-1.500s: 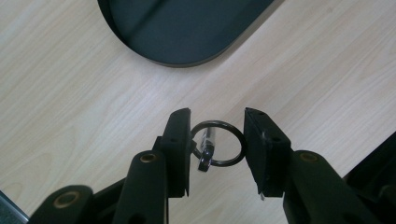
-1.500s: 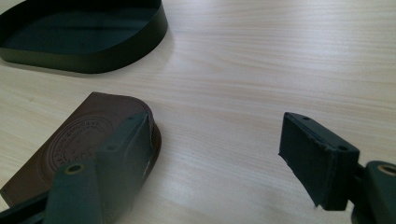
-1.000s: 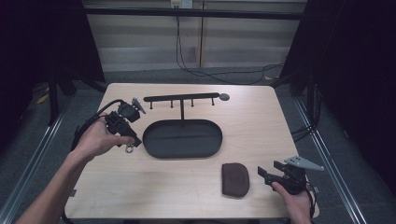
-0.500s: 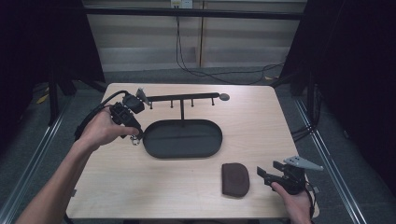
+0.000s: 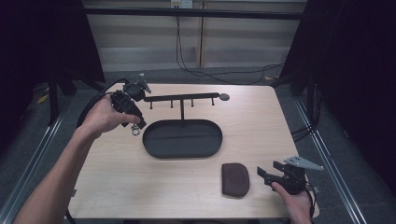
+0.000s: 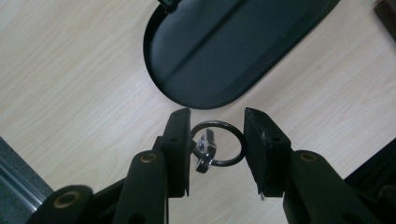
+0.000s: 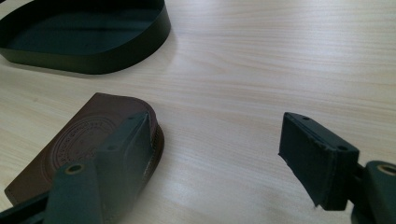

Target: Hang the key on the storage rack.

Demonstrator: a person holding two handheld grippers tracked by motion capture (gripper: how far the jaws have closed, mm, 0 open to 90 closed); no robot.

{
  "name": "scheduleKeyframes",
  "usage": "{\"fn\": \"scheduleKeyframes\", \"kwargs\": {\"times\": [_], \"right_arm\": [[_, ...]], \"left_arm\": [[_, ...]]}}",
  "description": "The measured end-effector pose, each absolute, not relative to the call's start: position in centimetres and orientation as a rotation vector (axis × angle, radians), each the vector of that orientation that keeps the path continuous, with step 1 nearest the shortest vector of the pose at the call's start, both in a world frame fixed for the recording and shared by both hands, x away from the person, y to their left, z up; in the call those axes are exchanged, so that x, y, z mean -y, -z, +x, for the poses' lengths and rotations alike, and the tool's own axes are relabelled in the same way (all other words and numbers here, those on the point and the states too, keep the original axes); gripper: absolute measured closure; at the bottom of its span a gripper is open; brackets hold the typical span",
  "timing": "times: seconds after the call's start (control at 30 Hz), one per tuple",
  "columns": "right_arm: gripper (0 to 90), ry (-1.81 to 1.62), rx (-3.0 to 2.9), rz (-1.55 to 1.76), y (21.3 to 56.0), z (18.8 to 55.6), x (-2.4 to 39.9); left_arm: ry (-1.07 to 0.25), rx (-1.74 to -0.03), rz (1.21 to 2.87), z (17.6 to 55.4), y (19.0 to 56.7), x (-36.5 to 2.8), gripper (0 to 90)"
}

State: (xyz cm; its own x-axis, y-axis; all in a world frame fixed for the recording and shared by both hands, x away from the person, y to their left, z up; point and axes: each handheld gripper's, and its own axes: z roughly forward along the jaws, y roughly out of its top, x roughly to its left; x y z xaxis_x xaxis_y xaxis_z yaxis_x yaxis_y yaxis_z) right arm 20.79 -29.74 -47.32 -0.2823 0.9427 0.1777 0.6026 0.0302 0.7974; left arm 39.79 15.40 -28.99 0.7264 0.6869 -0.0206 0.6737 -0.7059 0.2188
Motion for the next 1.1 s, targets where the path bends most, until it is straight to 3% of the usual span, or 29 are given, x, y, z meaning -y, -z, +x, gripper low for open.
{"fn": "scheduleKeyframes", "kwargs": {"times": [1.1], "right_arm": [[25.6, -1.140, -1.947, 1.542, 47.4, 20.8, 29.4]], "left_arm": [[-0.056, -1.209, 2.667, 45.3, 29.5, -13.4, 63.0]]}}
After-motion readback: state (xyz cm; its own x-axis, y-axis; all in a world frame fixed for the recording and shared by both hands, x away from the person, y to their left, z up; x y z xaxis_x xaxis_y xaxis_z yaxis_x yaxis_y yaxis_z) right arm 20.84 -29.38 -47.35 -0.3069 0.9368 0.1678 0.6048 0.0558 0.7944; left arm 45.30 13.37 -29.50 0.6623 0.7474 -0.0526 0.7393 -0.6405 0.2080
